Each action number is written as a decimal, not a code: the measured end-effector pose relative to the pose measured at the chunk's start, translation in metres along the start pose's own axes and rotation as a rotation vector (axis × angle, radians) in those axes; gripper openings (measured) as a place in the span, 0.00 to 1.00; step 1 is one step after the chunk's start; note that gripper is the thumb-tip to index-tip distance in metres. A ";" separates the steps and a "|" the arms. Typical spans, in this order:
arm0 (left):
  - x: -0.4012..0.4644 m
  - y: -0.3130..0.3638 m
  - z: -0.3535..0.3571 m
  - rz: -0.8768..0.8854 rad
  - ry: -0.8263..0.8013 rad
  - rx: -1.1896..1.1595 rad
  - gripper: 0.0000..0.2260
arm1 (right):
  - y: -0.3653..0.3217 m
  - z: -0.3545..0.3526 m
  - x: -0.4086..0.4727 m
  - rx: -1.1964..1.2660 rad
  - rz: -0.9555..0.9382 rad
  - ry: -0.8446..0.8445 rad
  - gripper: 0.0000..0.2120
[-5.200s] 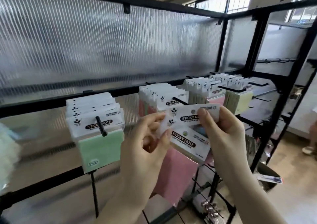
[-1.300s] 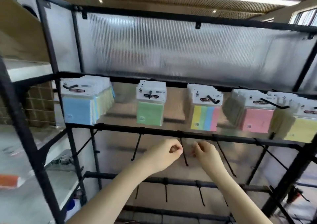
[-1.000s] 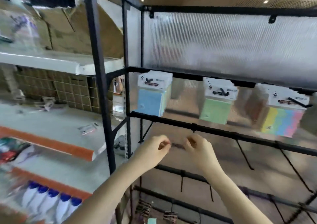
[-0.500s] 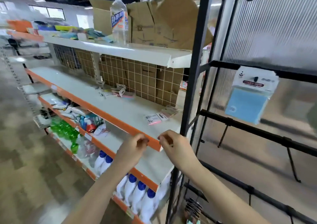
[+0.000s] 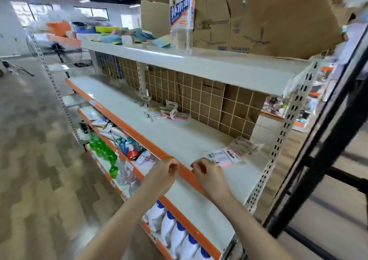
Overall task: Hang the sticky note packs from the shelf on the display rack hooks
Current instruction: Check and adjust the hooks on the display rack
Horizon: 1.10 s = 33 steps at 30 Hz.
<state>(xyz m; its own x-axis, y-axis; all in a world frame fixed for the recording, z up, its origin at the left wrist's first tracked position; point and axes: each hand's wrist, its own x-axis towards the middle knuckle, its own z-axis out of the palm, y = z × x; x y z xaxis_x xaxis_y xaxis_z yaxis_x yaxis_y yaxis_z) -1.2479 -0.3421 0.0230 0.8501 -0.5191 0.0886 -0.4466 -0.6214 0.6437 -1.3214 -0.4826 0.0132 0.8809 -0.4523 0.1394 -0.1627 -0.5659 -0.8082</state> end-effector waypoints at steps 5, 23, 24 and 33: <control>0.049 -0.017 -0.002 0.013 -0.006 -0.025 0.08 | 0.006 0.018 0.050 -0.011 0.045 0.037 0.08; 0.175 -0.024 0.076 0.334 -0.267 -0.019 0.09 | 0.071 0.038 0.107 -0.815 0.485 0.124 0.24; 0.182 -0.026 0.080 0.365 -0.291 -0.009 0.09 | 0.072 0.042 0.108 -0.847 0.503 0.139 0.27; 0.200 -0.046 0.103 0.534 -0.372 -0.149 0.13 | 0.074 0.060 0.109 -0.824 0.549 0.272 0.25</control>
<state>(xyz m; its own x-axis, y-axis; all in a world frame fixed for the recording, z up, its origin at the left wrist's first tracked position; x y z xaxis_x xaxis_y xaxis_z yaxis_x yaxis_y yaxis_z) -1.0862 -0.4774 -0.0674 0.3574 -0.9177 0.1734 -0.7136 -0.1486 0.6846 -1.2106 -0.5326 -0.0662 0.4788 -0.8746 0.0763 -0.8580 -0.4846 -0.1703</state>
